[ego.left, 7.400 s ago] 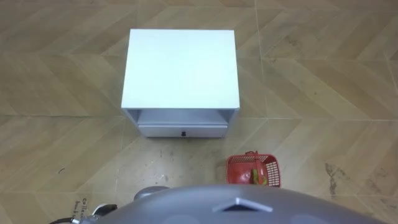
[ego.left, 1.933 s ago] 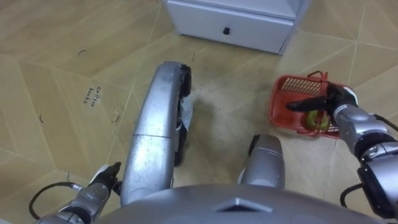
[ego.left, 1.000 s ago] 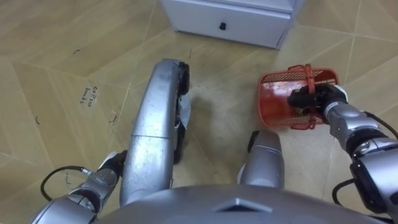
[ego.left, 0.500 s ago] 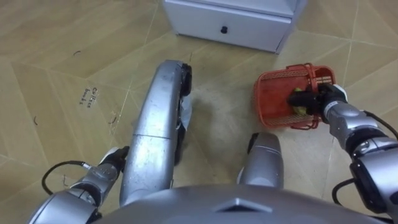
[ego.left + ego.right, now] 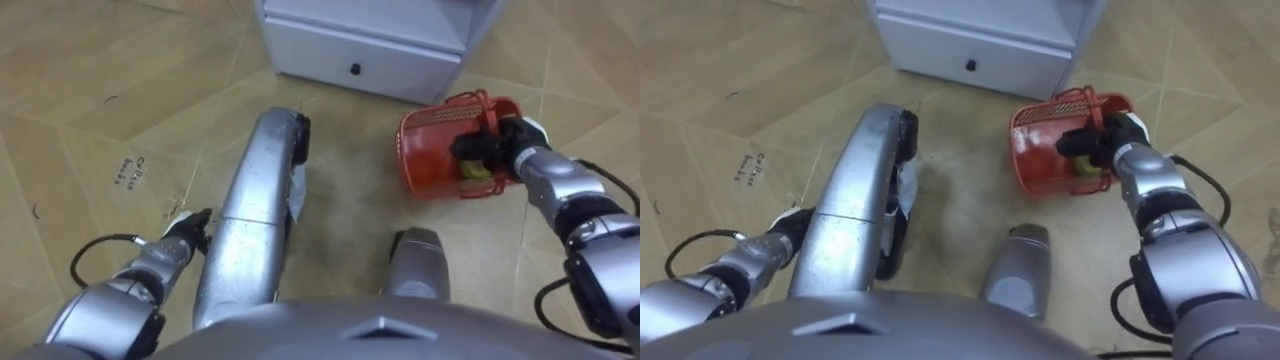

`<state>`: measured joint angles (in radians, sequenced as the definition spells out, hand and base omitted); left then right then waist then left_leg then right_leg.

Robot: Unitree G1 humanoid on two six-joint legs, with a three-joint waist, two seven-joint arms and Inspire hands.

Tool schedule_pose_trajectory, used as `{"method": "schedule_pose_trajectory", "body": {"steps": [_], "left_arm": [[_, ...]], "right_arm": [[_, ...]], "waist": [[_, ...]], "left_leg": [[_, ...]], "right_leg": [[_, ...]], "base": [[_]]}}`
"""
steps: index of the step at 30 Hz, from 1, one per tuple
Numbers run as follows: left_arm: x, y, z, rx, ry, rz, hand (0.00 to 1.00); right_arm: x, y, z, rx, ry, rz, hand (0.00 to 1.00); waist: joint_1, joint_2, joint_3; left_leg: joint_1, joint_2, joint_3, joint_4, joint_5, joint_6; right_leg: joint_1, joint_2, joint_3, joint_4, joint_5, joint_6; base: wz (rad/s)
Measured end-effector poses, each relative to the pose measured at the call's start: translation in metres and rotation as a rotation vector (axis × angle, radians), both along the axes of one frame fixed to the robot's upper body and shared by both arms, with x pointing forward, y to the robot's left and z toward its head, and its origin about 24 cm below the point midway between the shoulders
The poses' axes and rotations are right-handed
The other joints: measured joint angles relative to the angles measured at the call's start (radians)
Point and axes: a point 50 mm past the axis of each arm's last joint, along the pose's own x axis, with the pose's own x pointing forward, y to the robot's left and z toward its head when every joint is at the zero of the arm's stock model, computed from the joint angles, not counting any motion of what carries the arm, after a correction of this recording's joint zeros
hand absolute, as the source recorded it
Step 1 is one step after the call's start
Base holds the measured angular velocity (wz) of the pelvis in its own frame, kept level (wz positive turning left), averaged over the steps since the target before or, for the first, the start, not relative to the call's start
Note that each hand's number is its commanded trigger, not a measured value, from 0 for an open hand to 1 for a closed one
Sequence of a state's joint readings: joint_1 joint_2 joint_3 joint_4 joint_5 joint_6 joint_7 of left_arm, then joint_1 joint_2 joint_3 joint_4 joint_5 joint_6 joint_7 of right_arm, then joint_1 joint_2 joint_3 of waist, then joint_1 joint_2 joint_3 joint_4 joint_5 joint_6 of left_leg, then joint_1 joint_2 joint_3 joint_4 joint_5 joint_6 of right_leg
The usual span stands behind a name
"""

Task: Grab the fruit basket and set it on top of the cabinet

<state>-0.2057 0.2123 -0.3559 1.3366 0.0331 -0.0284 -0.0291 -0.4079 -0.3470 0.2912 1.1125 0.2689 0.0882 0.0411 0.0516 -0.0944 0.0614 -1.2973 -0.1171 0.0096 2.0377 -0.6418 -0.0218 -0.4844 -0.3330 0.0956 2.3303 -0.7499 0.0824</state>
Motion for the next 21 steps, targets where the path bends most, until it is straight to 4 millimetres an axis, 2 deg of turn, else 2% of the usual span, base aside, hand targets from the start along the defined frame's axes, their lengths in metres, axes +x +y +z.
{"method": "schedule_pose_trajectory", "body": {"steps": [2,4,5,6,7,8,9,10,11,12,13,14,15,16,17,18,19,20,21], "left_arm": [[0.004,0.0,0.002,0.0,-0.01,-0.001,0.0],[0.008,0.0,0.003,-0.002,-0.02,0.005,0.0],[0.01,0.001,0.004,-0.009,-0.029,0.027,0.0],[0.009,0.002,0.004,-0.009,-0.029,0.035,0.0],[0.007,0.005,0.004,-0.008,-0.019,0.052,0.0],[0.002,0.008,0.002,-0.007,-0.002,0.068,0.0],[0.002,0.007,0.002,-0.013,-0.003,0.071,0.0],[0.01,0.001,0.004,-0.038,-0.024,0.058,0.0],[0.018,0.0,0.007,-0.042,-0.041,0.063,0.0],[0.022,-0.001,0.009,-0.048,-0.052,0.077,0.0],[0.028,0.0,0.012,-0.058,-0.074,0.118,0.0],[0.029,0.004,0.013,-0.055,-0.086,0.161,0.0],[0.029,0.006,0.013,-0.05,-0.093,0.179,0.0],[0.028,0.01,0.014,-0.039,-0.099,0.204,0.0],[0.027,0.013,0.014,-0.032,-0.106,0.215,0.0],[0.025,0.015,0.014,-0.03,-0.108,0.222,0.0],[0.021,0.021,0.014,-0.021,-0.105,0.234,0.0],[0.017,0.027,0.014,-0.014,-0.1,0.258,0.0],[0.015,0.029,0.014,-0.012,-0.099,0.27,0.0]], "right_arm": [[0.011,0.003,0.008,0.001,-0.03,0.016,1.0],[0.017,0.007,0.013,-0.002,-0.045,0.037,1.0],[0.022,0.01,0.016,0.001,-0.056,0.05,1.0],[0.023,0.012,0.016,0.002,-0.057,0.056,1.0],[0.025,0.017,0.016,0.006,-0.054,0.069,1.0],[0.024,0.024,0.013,0.02,-0.037,0.076,1.0],[0.023,0.021,0.013,0.024,-0.031,0.074,1.0],[0.025,0.01,0.019,0.012,-0.042,0.055,1.0],[0.027,0.005,0.023,0.006,-0.054,0.027,1.0],[0.029,0.005,0.024,0.006,-0.061,0.022,1.0],[0.033,0.012,0.027,0.016,-0.077,0.035,1.0],[0.036,0.02,0.028,0.03,-0.091,0.068,1.0],[0.037,0.022,0.029,0.034,-0.097,0.081,1.0],[0.037,0.025,0.029,0.031,-0.097,0.107,1.0],[0.031,0.024,0.023,0.014,-0.067,0.121,1.0],[0.028,0.025,0.021,0.011,-0.064,0.128,1.0],[0.027,0.028,0.021,0.013,-0.075,0.145,1.0],[0.03,0.032,0.025,0.022,-0.105,0.159,1.0],[0.031,0.033,0.028,0.024,-0.119,0.16,1.0]], "waist": [[0.001,0.024,-0.0027],[0.004,0.034,-0.001],[0.01,0.042,-0.0002],[0.011,0.045,-0.0003],[0.031,0.046,0.0023],[0.052,0.052,0.014],[0.039,0.047,0.0131],[0.021,0.045,0.0004],[0.045,0.04,-0.0032],[0.053,0.039,-0.0033],[0.072,0.039,-0.0036],[0.075,0.038,-0.0037],[0.072,0.038,-0.0036],[0.065,0.037,-0.0042],[0.066,0.037,-0.0046],[0.067,0.035,-0.0054],[0.068,0.021,-0.0128],[0.065,0.01,-0.0156],[0.062,0.007,-0.0158]], "left_leg": [[0.024,0.013,-0.007,-0.034,0.002,0.003],[0.051,0.025,-0.008,-0.092,0.007,0.012],[0.067,0.039,-0.009,-0.133,0.027,0.044],[0.074,0.048,-0.008,-0.149,0.048,0.057],[0.085,0.077,-0.008,-0.155,0.121,0.074],[0.078,0.079,0.016,-0.169,0.176,0.089],[0.077,0.054,0.049,-0.283,0.148,0.089],[0.083,0.037,0.106,-0.476,0.146,0.134],[0.097,0.046,0.124,-0.517,0.137,0.154],[0.108,0.053,0.126,-0.545,0.137,0.159],[0.142,0.065,0.127,-0.615,0.147,0.165],[0.188,0.069,0.128,-0.692,0.164,0.162],[0.217,0.069,0.13,-0.729,0.171,0.161],[0.281,0.07,0.136,-0.797,0.186,0.159],[0.339,0.072,0.136,-0.857,0.203,0.153],[0.368,0.073,0.137,-0.886,0.211,0.148],[0.405,0.074,0.137,-0.937,0.229,0.134],[0.437,0.076,0.127,-0.982,0.249,0.12],[0.453,0.074,0.123,-1.003,0.257,0.113]], "right_leg": [[-0.005,0.026,0.008,-0.082,0.0,0.001],[-0.017,0.032,0.01,-0.174,0.0,0.001],[-0.021,0.041,0.008,-0.252,0.0,0.001],[-0.018,0.042,0.005,-0.295,0.0,0.001],[0.001,0.045,0.001,-0.388,0.001,0.004],[0.054,0.044,-0.01,-0.488,0.001,0.005],[0.077,0.029,-0.024,-0.542,0.001,0.005],[0.099,0.026,-0.04,-0.623,0.002,0.012],[0.099,0.024,-0.04,-0.694,0.013,0.035],[0.098,0.028,-0.041,-0.741,0.02,0.042],[0.101,0.02,-0.049,-0.844,0.023,0.049],[0.104,0.005,-0.073,-0.938,0.026,0.053],[0.111,-0.006,-0.087,-0.984,0.029,0.06],[0.132,-0.019,-0.115,-1.089,0.035,0.06],[0.151,-0.017,-0.133,-1.184,0.045,0.054],[0.165,-0.014,-0.14,-1.224,0.056,0.057],[0.185,-0.015,-0.145,-1.288,0.086,0.069],[0.211,-0.014,-0.165,-1.36,0.102,0.075],[0.229,-0.013,-0.182,-1.396,0.11,0.074]], "base": [[-0.28],[-0.38],[-0.46],[-0.68],[-0.88],[-0.66],[0.08],[0.43],[0.22],[-0.42],[-0.57],[-0.57],[-0.43],[-0.39],[-0.39],[-0.51],[-0.61],[-0.61],[-0.47]]}}
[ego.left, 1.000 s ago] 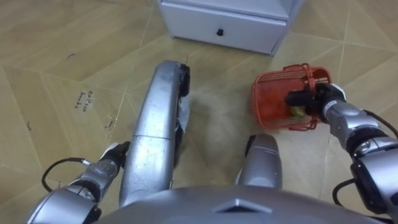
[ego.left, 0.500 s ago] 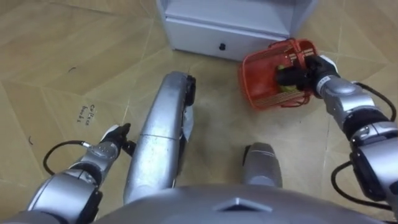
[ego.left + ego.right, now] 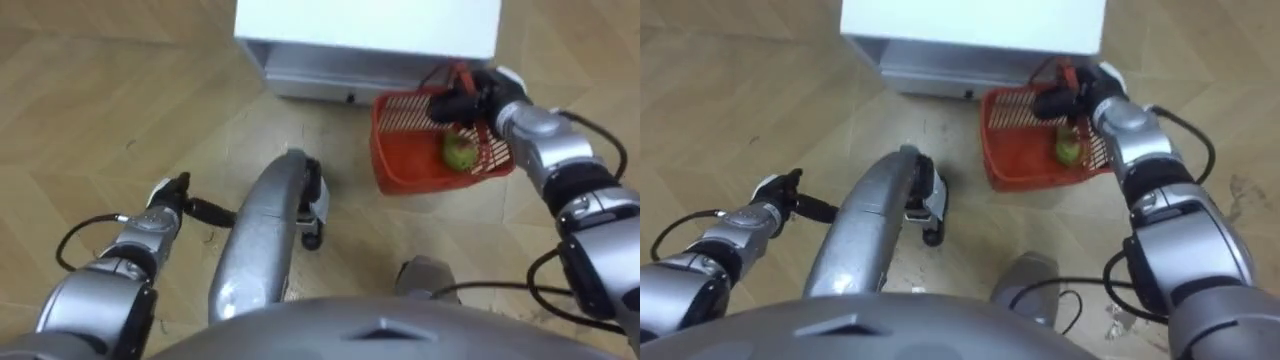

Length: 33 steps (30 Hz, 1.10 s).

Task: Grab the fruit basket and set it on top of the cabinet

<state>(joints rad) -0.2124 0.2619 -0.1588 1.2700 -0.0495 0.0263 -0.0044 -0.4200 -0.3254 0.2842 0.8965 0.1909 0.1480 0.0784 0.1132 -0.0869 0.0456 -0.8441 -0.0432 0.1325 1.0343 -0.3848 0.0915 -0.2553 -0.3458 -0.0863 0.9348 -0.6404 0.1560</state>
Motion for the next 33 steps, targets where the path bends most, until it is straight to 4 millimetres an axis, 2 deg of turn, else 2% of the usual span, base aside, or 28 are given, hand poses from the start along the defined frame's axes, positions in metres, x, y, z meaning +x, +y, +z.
{"method": "schedule_pose_trajectory", "body": {"steps": [2,5,7,8,9,12,13,14,19,22,24,27,28,30,32,33], "left_arm": [[-0.007,0.001,-0.002,-0.001,0.009,0.013,0.0],[-0.018,0.003,-0.005,-0.011,0.01,0.043,0.0],[-0.026,0.004,-0.007,-0.012,0.02,0.048,0.0],[-0.032,0.005,-0.009,-0.006,0.032,0.046,0.0],[-0.036,0.006,-0.009,0.0,0.033,0.055,0.0],[-0.056,0.011,-0.012,0.038,0.055,0.082,0.0],[-0.061,0.013,-0.013,0.047,0.065,0.088,0.0],[-0.071,0.015,-0.015,0.049,0.087,0.103,0.0],[-0.096,0.015,-0.02,0.083,0.171,0.076,0.0],[-0.11,0.015,-0.022,0.105,0.228,0.045,0.0],[-0.111,0.015,-0.022,0.108,0.24,0.039,0.0],[-0.113,0.015,-0.022,0.115,0.247,0.027,0.0],[-0.113,0.014,-0.022,0.113,0.242,0.032,0.0],[-0.11,0.014,-0.022,0.111,0.233,0.036,0.0],[-0.112,0.012,-0.023,0.103,0.242,0.035,0.0],[-0.114,0.011,-0.024,0.105,0.249,0.025,0.0]], "right_arm": [[-0.003,-0.001,0.0,0.013,-0.017,-0.005,1.0],[-0.011,-0.001,-0.002,0.042,-0.035,-0.013,1.0],[-0.011,-0.001,0.001,0.059,-0.053,-0.015,1.0],[-0.009,0.0,0.003,0.063,-0.067,-0.012,1.0],[-0.009,0.001,0.005,0.064,-0.073,-0.006,1.0],[-0.01,0.003,0.006,0.073,-0.083,0.01,1.0],[-0.01,0.004,0.006,0.076,-0.081,0.016,1.0],[-0.01,0.005,0.007,0.077,-0.084,0.028,1.0],[-0.009,0.007,0.012,0.076,-0.109,0.059,1.0],[-0.006,0.012,0.017,0.082,-0.136,0.072,1.0],[-0.005,0.013,0.019,0.087,-0.144,0.077,1.0],[-0.003,0.018,0.022,0.098,-0.166,0.09,1.0],[-0.003,0.018,0.022,0.1,-0.17,0.091,1.0],[-0.003,0.019,0.024,0.088,-0.175,0.108,1.0],[-0.006,0.024,0.026,0.1,-0.19,0.134,1.0],[-0.008,0.024,0.025,0.101,-0.191,0.136,1.0]], "waist": [[-0.006,-0.01,-0.0054],[-0.005,-0.023,-0.0132],[-0.004,-0.029,-0.016],[0.004,-0.03,-0.0163],[0.004,-0.032,-0.0167],[0.004,-0.053,-0.0248],[0.004,-0.057,-0.026],[0.004,-0.059,-0.028],[0.001,-0.058,-0.0285],[0.001,-0.054,-0.0281],[0.002,-0.05,-0.0285],[0.005,-0.035,-0.0299],[0.004,-0.025,-0.0293],[0.008,-0.017,-0.0299],[0.021,-0.009,-0.0351],[0.02,-0.005,-0.0373]], "left_leg": [[0.068,0.018,-0.002,-0.079,0.029,-0.018],[0.123,0.034,-0.002,-0.152,0.069,-0.037],[0.144,0.04,0.0,-0.184,0.089,-0.047],[0.157,0.053,0.004,-0.193,0.095,-0.055],[0.165,0.054,0.001,-0.2,0.099,-0.061],[0.21,0.053,-0.004,-0.247,0.127,-0.079],[0.232,0.054,-0.012,-0.265,0.137,-0.088],[0.249,0.057,-0.019,-0.284,0.148,-0.095],[0.277,0.076,-0.041,-0.315,0.175,-0.117],[0.283,0.089,-0.043,-0.311,0.177,-0.119],[0.29,0.089,-0.043,-0.31,0.176,-0.119],[0.297,0.09,-0.04,-0.308,0.17,-0.11],[0.303,0.089,-0.036,-0.308,0.163,-0.103],[0.311,0.084,-0.019,-0.312,0.148,-0.091],[0.333,0.07,0.015,-0.312,0.126,-0.067],[0.341,0.064,0.018,-0.314,0.12,-0.06]], "right_leg": [[0.083,0.011,-0.066,-0.133,0.035,0.001],[0.152,0.04,-0.092,-0.261,0.07,0.001],[0.172,0.044,-0.107,-0.294,0.078,0.004],[0.178,0.052,-0.107,-0.302,0.078,0.004],[0.185,0.054,-0.109,-0.308,0.078,0.004],[0.231,0.064,-0.116,-0.356,0.08,0.002],[0.261,0.075,-0.119,-0.389,0.087,-0.001],[0.283,0.087,-0.124,-0.418,0.096,-0.003],[0.328,0.124,-0.14,-0.471,0.111,-0.014],[0.339,0.136,-0.146,-0.475,0.114,-0.018],[0.346,0.136,-0.148,-0.468,0.119,-0.027],[0.351,0.136,-0.148,-0.459,0.138,-0.026],[0.349,0.131,-0.154,-0.442,0.149,-0.027],[0.335,0.109,-0.161,-0.402,0.159,-0.025],[0.32,0.067,-0.158,-0.352,0.183,-0.025],[0.319,0.059,-0.157,-0.335,0.197,-0.027]], "base": [[-0.23],[-0.08],[-0.11],[-0.16],[-0.11],[0.03],[0.04],[0.04],[0.03],[0.01],[0.08],[0.02],[0.0],[-0.09],[-0.18],[-0.03]]}}
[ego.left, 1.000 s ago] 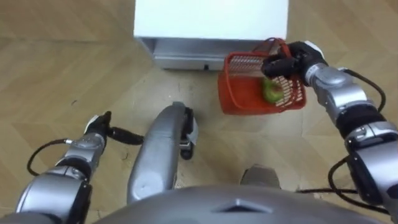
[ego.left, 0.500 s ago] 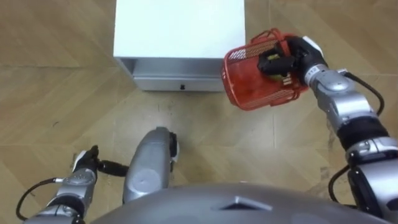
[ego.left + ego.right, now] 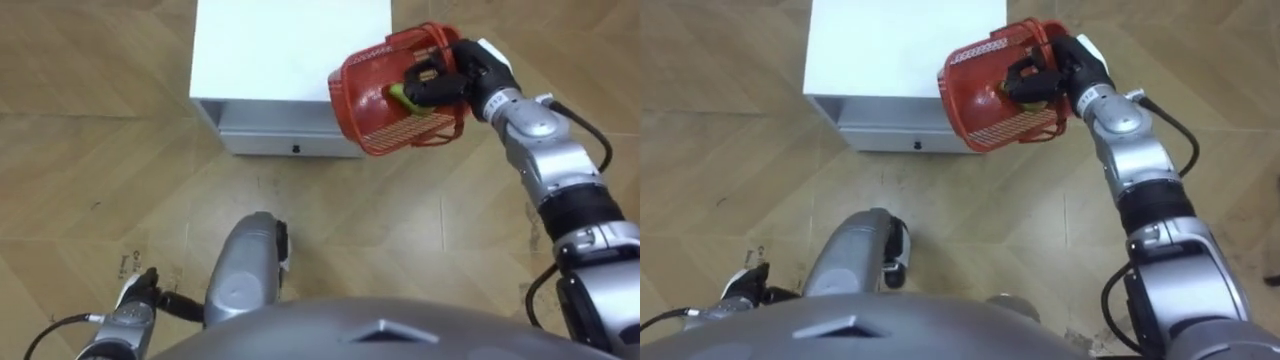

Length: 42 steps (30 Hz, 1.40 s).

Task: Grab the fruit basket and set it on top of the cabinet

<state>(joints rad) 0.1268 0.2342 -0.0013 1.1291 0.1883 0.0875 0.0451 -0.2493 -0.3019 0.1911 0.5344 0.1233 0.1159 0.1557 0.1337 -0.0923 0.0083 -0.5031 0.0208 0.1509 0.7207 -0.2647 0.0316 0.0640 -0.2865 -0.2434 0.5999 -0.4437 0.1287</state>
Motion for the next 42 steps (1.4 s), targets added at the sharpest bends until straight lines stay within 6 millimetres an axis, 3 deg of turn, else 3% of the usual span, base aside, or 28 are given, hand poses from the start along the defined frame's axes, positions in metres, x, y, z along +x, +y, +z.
{"method": "schedule_pose_trajectory", "body": {"steps": [3,5,6,7,8,9,11,12,13,14,15,16,17,20,23,28,30,31,32,33,34,35,36,37,38,39,41,42], "left_arm": [[0.0,-0.001,0.0,0.0,-0.007,-0.002,0.0],[0.005,-0.001,0.002,0.015,-0.025,-0.002,0.0],[0.008,0.0,0.002,0.019,-0.033,-0.002,0.0],[0.017,0.001,0.004,0.03,-0.059,-0.002,0.0],[0.026,0.0,0.005,0.037,-0.081,-0.007,0.0],[0.028,0.0,0.006,0.039,-0.088,-0.012,0.0],[0.041,-0.003,0.009,0.026,-0.161,0.022,0.0],[0.043,-0.004,0.009,0.019,-0.174,0.029,0.0],[0.045,-0.007,0.009,0.007,-0.193,0.027,0.0],[0.045,-0.01,0.009,-0.001,-0.202,0.025,0.0],[0.044,-0.011,0.009,-0.004,-0.205,0.026,0.0],[0.041,-0.013,0.007,-0.01,-0.2,0.028,0.0],[0.037,-0.013,0.007,-0.008,-0.194,0.028,0.0],[0.026,-0.011,0.005,-0.002,-0.168,0.046,0.0],[0.008,-0.008,0.002,0.009,-0.11,0.043,0.0],[-0.003,-0.005,0.0,0.029,-0.04,0.012,0.0],[-0.007,-0.007,-0.002,0.03,-0.01,-0.008,0.0],[-0.009,-0.008,-0.002,0.031,0.007,-0.02,0.0],[-0.012,-0.005,-0.002,0.042,0.013,-0.028,0.0],[-0.014,-0.001,-0.001,0.052,0.018,-0.018,0.0],[-0.021,0.006,0.0,0.073,0.051,-0.02,0.0],[-0.021,0.001,-0.002,0.064,0.081,-0.043,0.0],[-0.018,-0.001,-0.003,0.057,0.08,-0.054,0.0],[-0.009,-0.004,-0.003,0.045,0.067,-0.084,0.0],[-0.005,-0.006,-0.003,0.036,0.06,-0.1,0.0],[-0.006,-0.006,-0.003,0.033,0.067,-0.105,0.0],[-0.005,-0.015,-0.006,0.001,0.087,-0.137,0.0],[-0.006,-0.016,-0.006,-0.009,0.093,-0.141,0.0]], "right_arm": [[-0.015,0.001,-0.01,0.016,0.021,-0.001,1.0],[-0.024,0.006,-0.018,0.025,0.046,0.003,1.0],[-0.025,0.008,-0.019,0.028,0.048,0.007,1.0],[-0.025,0.012,-0.018,0.036,0.042,0.02,1.0],[-0.024,0.014,-0.015,0.048,0.033,0.025,1.0],[-0.024,0.014,-0.015,0.055,0.031,0.025,1.0],[-0.023,0.016,-0.013,0.054,0.023,0.032,1.0],[-0.023,0.017,-0.013,0.052,0.021,0.035,1.0],[-0.024,0.017,-0.013,0.051,0.018,0.037,1.0],[-0.023,0.018,-0.011,0.048,0.01,0.042,1.0],[-0.023,0.019,-0.009,0.046,0.0,0.047,1.0],[-0.023,0.019,-0.007,0.044,-0.01,0.05,1.0],[-0.022,0.02,-0.003,0.044,-0.029,0.059,1.0],[-0.02,0.023,0.001,0.049,-0.05,0.07,1.0],[-0.019,0.026,0.006,0.065,-0.071,0.081,1.0],[-0.017,0.029,0.008,0.069,-0.09,0.082,1.0],[-0.017,0.03,0.006,0.071,-0.083,0.073,1.0],[-0.018,0.031,0.003,0.07,-0.076,0.064,1.0],[-0.018,0.037,0.0,0.079,-0.069,0.064,1.0],[-0.015,0.043,0.002,0.083,-0.08,0.077,1.0],[-0.011,0.052,0.007,0.089,-0.104,0.102,1.0],[-0.01,0.051,0.001,0.084,-0.092,0.079,1.0],[-0.01,0.048,-0.003,0.074,-0.076,0.058,1.0],[-0.012,0.042,-0.011,0.054,-0.042,0.027,1.0],[-0.015,0.038,-0.017,0.04,-0.013,0.013,1.0],[-0.016,0.04,-0.021,0.041,0.003,0.013,1.0],[-0.016,0.044,-0.029,0.046,0.045,0.034,1.0],[-0.016,0.045,-0.031,0.047,0.058,0.035,1.0]], "waist": [[-0.004,0.001,-0.005],[-0.006,0.009,-0.0066],[-0.006,0.012,-0.0073],[-0.007,0.017,-0.0055],[-0.004,0.028,-0.0009],[-0.004,0.031,0.0001],[-0.001,0.04,-0.0012],[0.001,0.041,-0.0008],[-0.004,0.041,-0.0011],[-0.004,0.034,-0.0036],[-0.003,0.031,-0.0033],[-0.012,0.034,-0.0088],[-0.011,0.033,-0.0089],[-0.004,0.025,-0.0069],[0.0,0.02,-0.0039],[0.002,0.001,0.006],[0.004,0.0,0.0066],[0.007,0.006,0.0114],[0.01,0.023,0.0155],[0.01,0.019,0.0133],[0.005,-0.016,0.015],[0.004,-0.001,0.0153],[0.004,0.0,0.0147],[0.004,-0.001,0.0158],[0.014,-0.004,0.0152],[0.023,-0.01,0.0124],[0.036,-0.006,0.0139],[0.041,-0.002,0.0167]], "left_leg": [[0.059,-0.043,0.009,-0.029,-0.026,0.034],[0.124,-0.064,-0.003,-0.072,-0.037,0.054],[0.14,-0.068,-0.01,-0.088,-0.036,0.058],[0.167,-0.068,-0.022,-0.12,-0.033,0.064],[0.195,-0.064,-0.036,-0.149,-0.03,0.067],[0.213,-0.063,-0.041,-0.166,-0.028,0.067],[0.274,-0.053,-0.052,-0.227,-0.023,0.064],[0.289,-0.051,-0.058,-0.241,-0.021,0.062],[0.314,-0.051,-0.07,-0.266,-0.019,0.057],[0.337,-0.052,-0.074,-0.291,-0.016,0.053],[0.346,-0.052,-0.075,-0.3,-0.015,0.05],[0.362,-0.048,-0.1,-0.317,-0.009,0.035],[0.379,-0.033,-0.105,-0.351,0.0,0.021],[0.437,-0.01,-0.106,-0.432,0.014,-0.001],[0.472,-0.001,-0.124,-0.456,0.017,-0.006],[0.487,0.004,-0.151,-0.455,0.021,-0.014],[0.487,0.012,-0.193,-0.45,0.022,-0.015],[0.487,0.022,-0.227,-0.429,0.022,-0.015],[0.48,0.044,-0.273,-0.414,0.022,-0.017],[0.466,0.057,-0.276,-0.407,0.019,-0.022],[0.425,0.048,-0.249,-0.364,0.001,-0.065],[0.389,0.062,-0.224,-0.301,-0.047,-0.097],[0.376,0.062,-0.219,-0.318,-0.049,-0.096],[0.331,0.063,-0.209,-0.374,-0.04,-0.094],[0.282,0.072,-0.177,-0.396,0.023,-0.06],[0.279,0.071,-0.156,-0.391,0.033,-0.06],[0.28,0.058,-0.108,-0.396,0.047,-0.04],[0.28,0.052,-0.105,-0.398,0.048,-0.038]], "right_leg": [[-0.055,-0.052,0.051,0.178,0.119,-0.032],[-0.127,-0.065,0.106,0.324,0.329,-0.081],[-0.144,-0.066,0.113,0.348,0.381,-0.087],[-0.193,-0.051,0.118,0.401,0.388,-0.074],[-0.235,-0.024,0.115,0.434,0.316,-0.057],[-0.256,-0.006,0.112,0.43,0.28,-0.051],[-0.305,0.063,0.089,0.294,0.185,-0.048],[-0.309,0.08,0.082,0.234,0.173,-0.048],[-0.308,0.112,0.078,0.089,0.162,-0.052],[-0.301,0.138,0.08,-0.058,0.177,-0.064],[-0.301,0.153,0.079,-0.123,0.203,-0.08],[-0.269,0.167,0.07,-0.166,0.226,-0.097],[-0.24,0.184,0.05,-0.212,0.242,-0.108],[-0.17,0.22,0.044,-0.309,0.259,-0.122],[-0.109,0.238,0.038,-0.37,0.261,-0.126],[-0.078,0.255,0.032,-0.381,0.261,-0.126],[-0.086,0.255,0.011,-0.352,0.261,-0.126],[-0.126,0.252,-0.012,-0.269,0.261,-0.127],[-0.189,0.294,-0.014,-0.273,0.225,-0.149],[-0.215,0.317,-0.007,-0.364,0.259,-0.185],[-0.251,0.322,-0.025,-0.505,0.473,-0.228],[-0.257,0.319,-0.039,-0.468,0.439,-0.222],[-0.257,0.318,-0.042,-0.466,0.439,-0.222],[-0.258,0.308,-0.039,-0.466,0.439,-0.222],[-0.258,0.303,-0.039,-0.46,0.433,-0.212],[-0.259,0.299,-0.034,-0.459,0.426,-0.2],[-0.261,0.279,-0.036,-0.458,0.415,-0.18],[-0.261,0.273,-0.037,-0.459,0.411,-0.174]], "base": [[0.18],[0.11],[0.08],[0.18],[0.18],[0.17],[0.08],[0.15],[0.2],[0.19],[0.25],[0.21],[0.22],[0.08],[0.05],[0.26],[0.17],[-0.16],[-0.35],[-0.42],[-0.17],[0.07],[0.47],[0.57],[0.5],[0.33],[0.31],[0.23]]}}
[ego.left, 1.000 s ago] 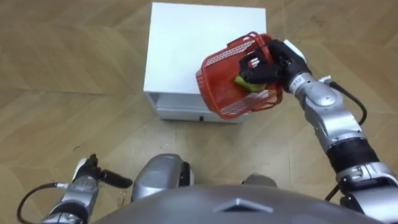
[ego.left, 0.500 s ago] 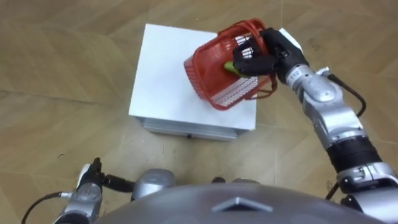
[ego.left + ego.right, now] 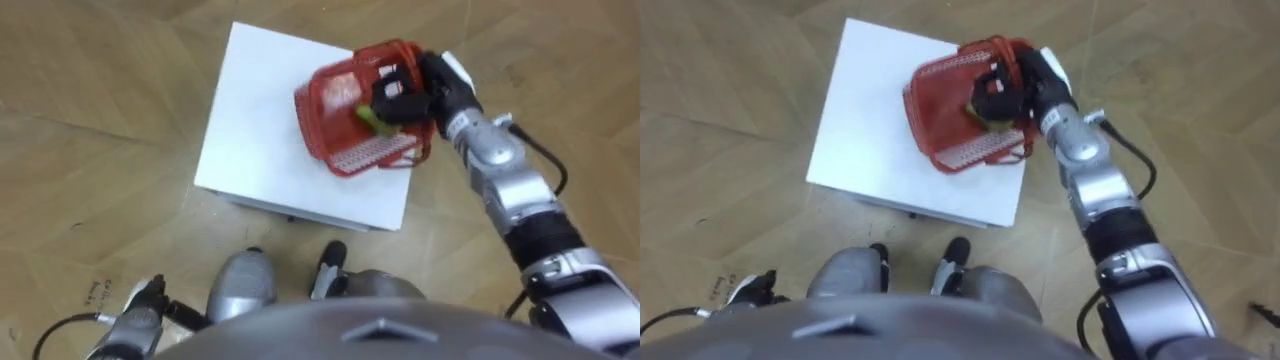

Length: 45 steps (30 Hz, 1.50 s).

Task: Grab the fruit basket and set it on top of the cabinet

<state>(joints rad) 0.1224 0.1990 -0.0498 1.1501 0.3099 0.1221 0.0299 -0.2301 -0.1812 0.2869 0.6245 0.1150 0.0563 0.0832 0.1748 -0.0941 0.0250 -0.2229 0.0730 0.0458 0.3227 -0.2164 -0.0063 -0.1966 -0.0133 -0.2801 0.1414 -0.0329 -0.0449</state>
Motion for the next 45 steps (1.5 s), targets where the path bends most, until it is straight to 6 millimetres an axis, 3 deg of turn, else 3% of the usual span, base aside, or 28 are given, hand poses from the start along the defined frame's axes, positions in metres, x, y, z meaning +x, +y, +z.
{"method": "schedule_pose_trajectory", "body": {"steps": [2,7,14,15,16,17,21,26,37,45], "left_arm": [[-0.005,-0.003,-0.002,-0.021,0.03,-0.012,0.0],[-0.014,-0.003,-0.002,-0.024,0.067,-0.007,0.0],[-0.01,-0.003,-0.001,-0.035,0.051,-0.02,0.0],[-0.009,-0.003,-0.001,-0.036,0.049,-0.021,0.0],[-0.008,-0.004,-0.001,-0.036,0.044,-0.022,0.0],[-0.008,-0.004,-0.001,-0.037,0.042,-0.023,0.0],[-0.009,-0.004,-0.001,-0.036,0.042,-0.024,0.0],[-0.009,-0.004,-0.001,-0.036,0.043,-0.025,0.0],[-0.012,-0.004,-0.001,-0.036,0.046,-0.023,0.0],[-0.017,-0.006,-0.002,-0.039,0.063,-0.036,0.0]], "right_arm": [[0.003,-0.001,-0.003,-0.002,0.021,-0.009,1.0],[-0.003,-0.005,-0.013,-0.017,0.068,-0.017,1.0],[-0.009,-0.008,-0.023,-0.022,0.115,-0.036,1.0],[-0.01,-0.008,-0.025,-0.022,0.124,-0.039,0.83],[-0.013,-0.009,-0.028,-0.024,0.14,-0.044,0.33],[-0.014,-0.01,-0.03,-0.026,0.15,-0.047,0.0],[-0.017,-0.011,-0.033,0.0,0.153,-0.065,0.0],[-0.02,-0.011,-0.035,0.039,0.169,-0.091,0.0],[-0.024,-0.011,-0.04,0.042,0.195,-0.099,0.0],[-0.021,-0.009,-0.036,-0.008,0.158,-0.067,0.0]], "waist": [[0.024,0.013,0.0019],[0.024,0.044,-0.0019],[0.023,0.036,-0.0125],[0.023,0.035,-0.0134],[0.024,0.033,-0.0146],[0.024,0.031,-0.0142],[0.024,0.03,-0.013],[0.025,0.02,-0.0029],[0.024,0.022,-0.0029],[0.022,0.037,-0.0032]], "left_leg": [[-0.003,-0.014,0.004,-0.006,0.005,0.008],[-0.024,-0.031,-0.002,-0.019,0.012,0.02],[-0.028,-0.049,-0.004,-0.016,0.015,0.025],[-0.027,-0.049,-0.005,-0.016,0.015,0.025],[-0.026,-0.049,-0.007,-0.014,0.015,0.025],[-0.026,-0.049,-0.007,-0.012,0.015,0.025],[-0.026,-0.049,-0.012,-0.015,0.015,0.025],[-0.035,-0.05,-0.017,-0.015,0.014,0.025],[-0.029,-0.049,-0.018,-0.012,0.011,0.027],[-0.031,-0.051,-0.018,-0.016,0.009,0.028]], "right_leg": [[-0.003,-0.013,-0.002,0.007,-0.005,0.009],[-0.034,-0.033,-0.025,0.052,-0.02,0.018],[-0.049,-0.049,-0.028,0.083,-0.038,0.024],[-0.049,-0.05,-0.03,0.083,-0.038,0.024],[-0.049,-0.05,-0.033,0.083,-0.039,0.025],[-0.049,-0.051,-0.035,0.083,-0.039,0.025],[-0.047,-0.051,-0.041,0.083,-0.039,0.025],[-0.046,-0.051,-0.046,0.081,-0.04,0.025],[-0.046,-0.052,-0.047,0.08,-0.045,0.029],[-0.048,-0.056,-0.048,0.096,-0.05,0.029]], "base": [[0.11],[0.11],[0.02],[0.05],[0.06],[0.05],[0.04],[0.02],[0.0],[0.0]]}}
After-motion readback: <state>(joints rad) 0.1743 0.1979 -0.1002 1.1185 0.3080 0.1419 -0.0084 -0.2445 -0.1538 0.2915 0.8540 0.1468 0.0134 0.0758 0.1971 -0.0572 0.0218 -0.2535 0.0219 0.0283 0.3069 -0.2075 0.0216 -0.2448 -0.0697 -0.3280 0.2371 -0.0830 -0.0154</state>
